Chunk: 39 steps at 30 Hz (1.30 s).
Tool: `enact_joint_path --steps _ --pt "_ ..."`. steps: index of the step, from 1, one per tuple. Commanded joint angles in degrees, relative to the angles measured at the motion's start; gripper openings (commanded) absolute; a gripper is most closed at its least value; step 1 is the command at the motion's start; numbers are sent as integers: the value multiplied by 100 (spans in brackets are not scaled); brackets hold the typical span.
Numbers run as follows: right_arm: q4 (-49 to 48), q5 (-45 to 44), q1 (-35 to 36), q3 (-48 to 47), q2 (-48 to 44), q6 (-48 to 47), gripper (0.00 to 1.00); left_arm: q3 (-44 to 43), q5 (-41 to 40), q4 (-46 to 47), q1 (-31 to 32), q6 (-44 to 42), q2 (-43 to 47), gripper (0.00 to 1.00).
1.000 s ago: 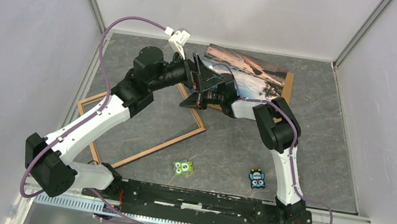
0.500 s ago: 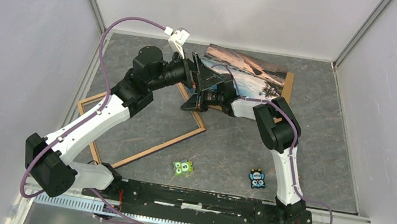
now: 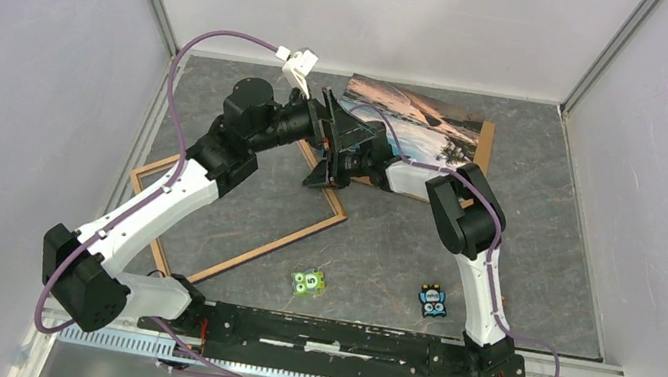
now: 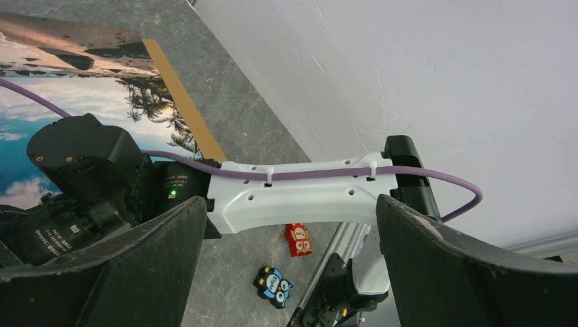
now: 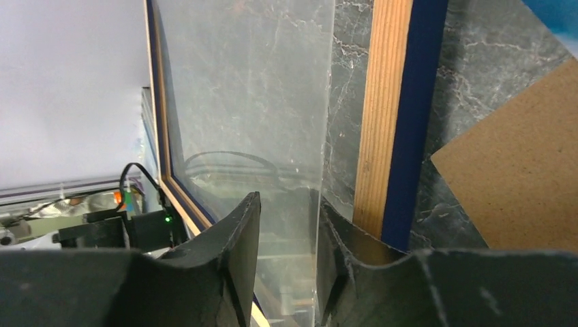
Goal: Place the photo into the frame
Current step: Adjust the photo frame item on the photo frame.
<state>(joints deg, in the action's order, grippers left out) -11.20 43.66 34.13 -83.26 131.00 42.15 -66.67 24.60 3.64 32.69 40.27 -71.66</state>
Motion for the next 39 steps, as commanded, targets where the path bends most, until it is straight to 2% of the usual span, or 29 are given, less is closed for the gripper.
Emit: enact_joint_path --steps 1,11,16,18,23,25,26,31,37,39 --pt "783 -375 40 -384 -387 -824 39 5 172 319 -25 143 -40 100" --pt "1225 -607 101 -194 -720 -1162 34 23 181 348 -19 170 -48 100" --pt "1161 -412 111 -35 -775 -1027 18 23 203 350 -26 187 -77 100" --pt "1211 -381 107 -50 -733 -1005 17 21 203 348 -34 192 -77 100" --pt "1159 -121 116 -39 -583 -780 6 22 212 348 -33 207 -76 100" --pt "1179 -77 117 -76 -537 -741 5 14 220 348 -34 214 -80 100" --pt "1228 -81 119 -129 -509 -791 7 14 218 348 -34 218 -77 100" --pt "1698 -405 153 -394 -510 -1280 32 14 229 348 -32 219 -74 100" --pt "1921 -704 153 -535 -671 -1547 37 23 234 366 -34 221 -59 100" --pt "2055 -777 154 -568 -721 -1711 44 23 238 366 -34 218 -57 100"
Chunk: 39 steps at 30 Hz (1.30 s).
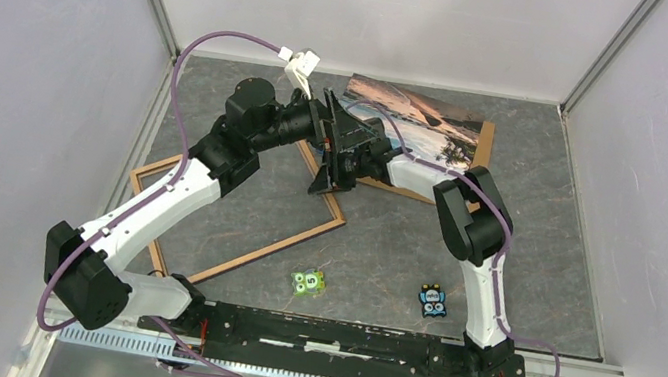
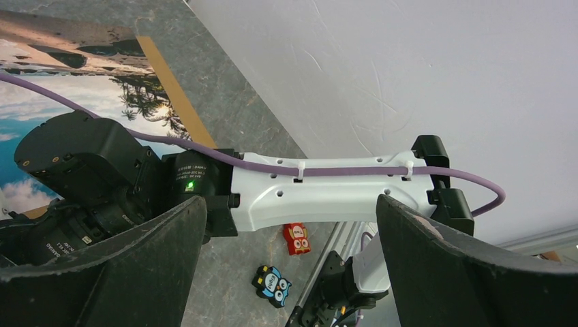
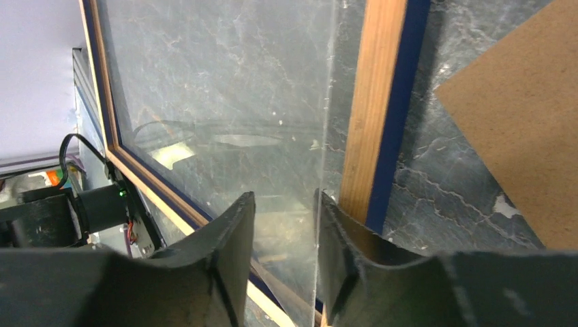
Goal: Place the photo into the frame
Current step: Adjust the photo frame item on the photo frame.
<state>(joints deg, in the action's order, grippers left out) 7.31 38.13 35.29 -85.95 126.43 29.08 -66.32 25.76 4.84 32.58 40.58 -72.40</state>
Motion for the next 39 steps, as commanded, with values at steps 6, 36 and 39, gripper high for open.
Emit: enact_joint_path --steps 6,36,39 --pt "572 -821 33 -62 -854 -979 51 -20 144 245 -19 187 25 100" --pt "-118 -961 150 924 -956 -734 49 -489 -1521 -1554 -47 -398 121 100" --pt "-164 -951 191 997 -927 -736 48 -662 -3301 -2744 -79 -944 338 100"
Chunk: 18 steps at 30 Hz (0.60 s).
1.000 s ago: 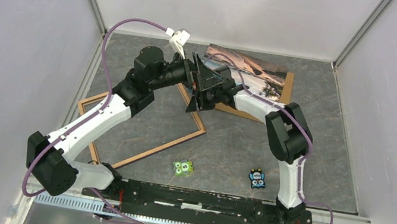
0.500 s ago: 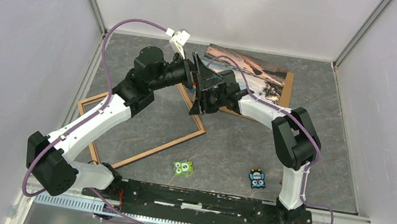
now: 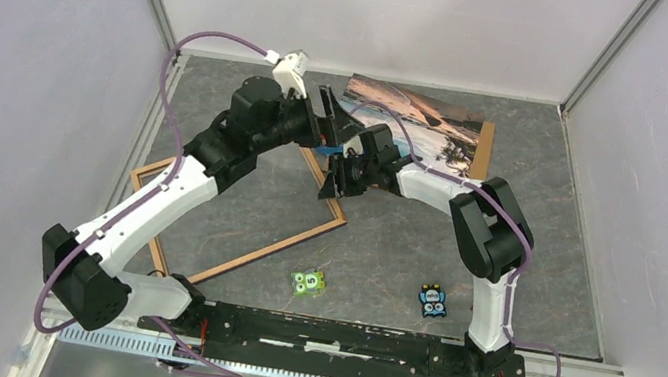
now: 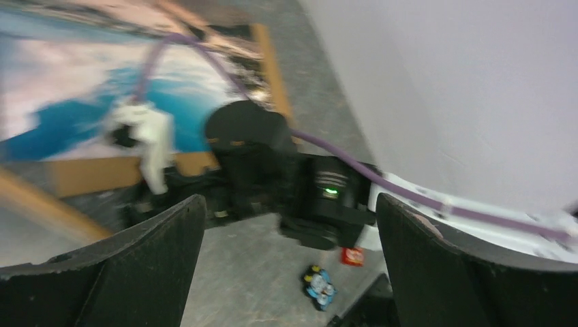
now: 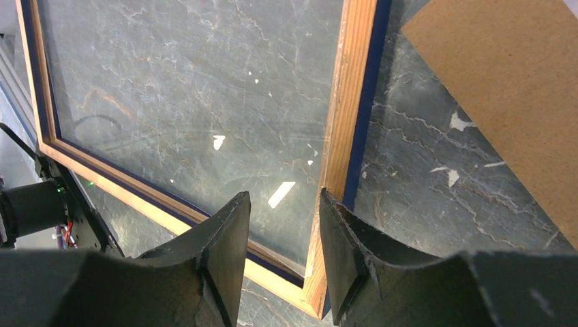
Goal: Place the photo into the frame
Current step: Adjust the photo frame item on the photo frame.
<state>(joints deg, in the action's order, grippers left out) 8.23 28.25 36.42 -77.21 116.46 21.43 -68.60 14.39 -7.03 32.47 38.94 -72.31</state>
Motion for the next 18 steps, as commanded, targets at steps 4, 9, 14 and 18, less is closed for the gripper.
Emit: enact_joint_path --steps 4,9,14,18 --pt "-422 145 117 298 91 49 47 257 -3267 -2557 -1030 -733 1104 100" --pt "-642 262 128 525 25 51 47 1386 -3829 -3116 -2763 -685 2147 100" --pt "-751 405 119 679 -74 90 46 2390 -4310 -3086 -3220 80 2624 100" --pt "-1054 659 122 1043 -284 384 45 2628 -3845 -2855 -3440 251 2585 100"
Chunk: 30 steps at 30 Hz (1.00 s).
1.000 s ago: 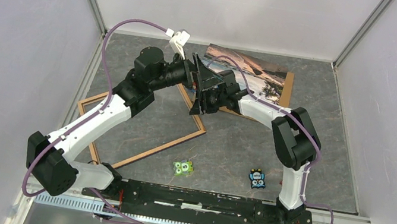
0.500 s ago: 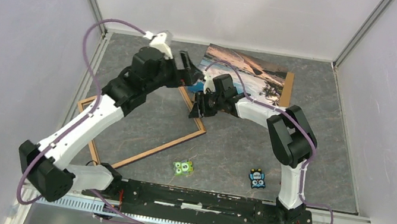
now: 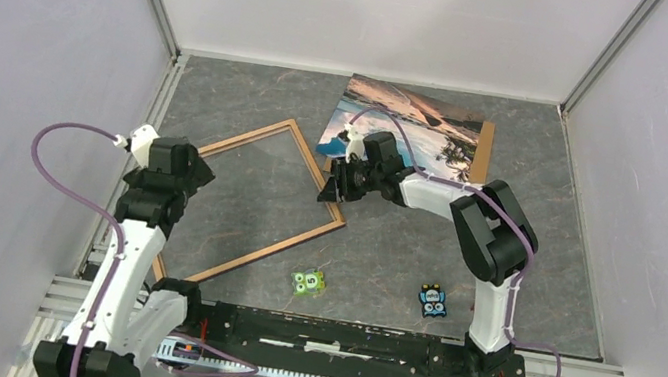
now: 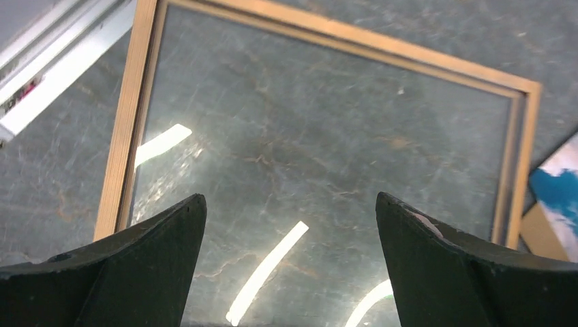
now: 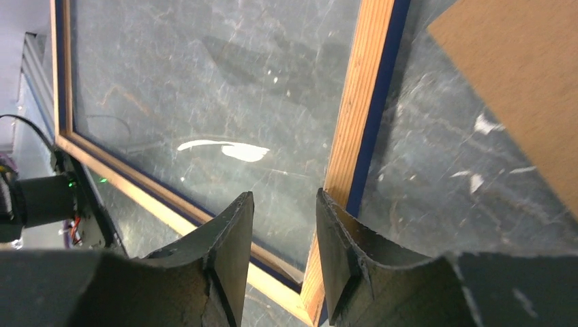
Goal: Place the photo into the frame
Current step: Adjust the photo frame item on the photo frame.
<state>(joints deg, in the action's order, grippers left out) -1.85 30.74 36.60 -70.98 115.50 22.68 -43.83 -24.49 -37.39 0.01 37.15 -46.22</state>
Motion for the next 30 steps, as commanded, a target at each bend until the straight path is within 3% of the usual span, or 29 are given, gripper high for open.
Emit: enact_joint_path --steps 1,6,11,14,16,18,25,30 --pt "-250 574 99 598 -264 419 45 148 196 282 -201 385 -27 100" --pt "-1159 959 102 1298 -595 1097 43 -55 586 528 -196 30 -167 100" --pt "-1142 889 100 1393 -783 1138 43 -2 1184 832 -196 -336 -308 100" --pt "-383 289 111 1214 -1003 385 43 -44 1871 1139 -158 -505 -565 100" --pt "394 -532 137 1058 -1114 -381 45 -180 2327 1311 -87 -472 -919 100" --pt "581 -941 178 1135 -1238 -803 49 -409 2603 1528 149 -382 -1283 100" --pt "230 -668 164 1258 -1206 -1166 58 -1029 2918 3345 329 395 -2906 100" --pt "-233 -421 123 1432 -1177 -1134 61 -1815 2872 4226 388 405 -4526 100"
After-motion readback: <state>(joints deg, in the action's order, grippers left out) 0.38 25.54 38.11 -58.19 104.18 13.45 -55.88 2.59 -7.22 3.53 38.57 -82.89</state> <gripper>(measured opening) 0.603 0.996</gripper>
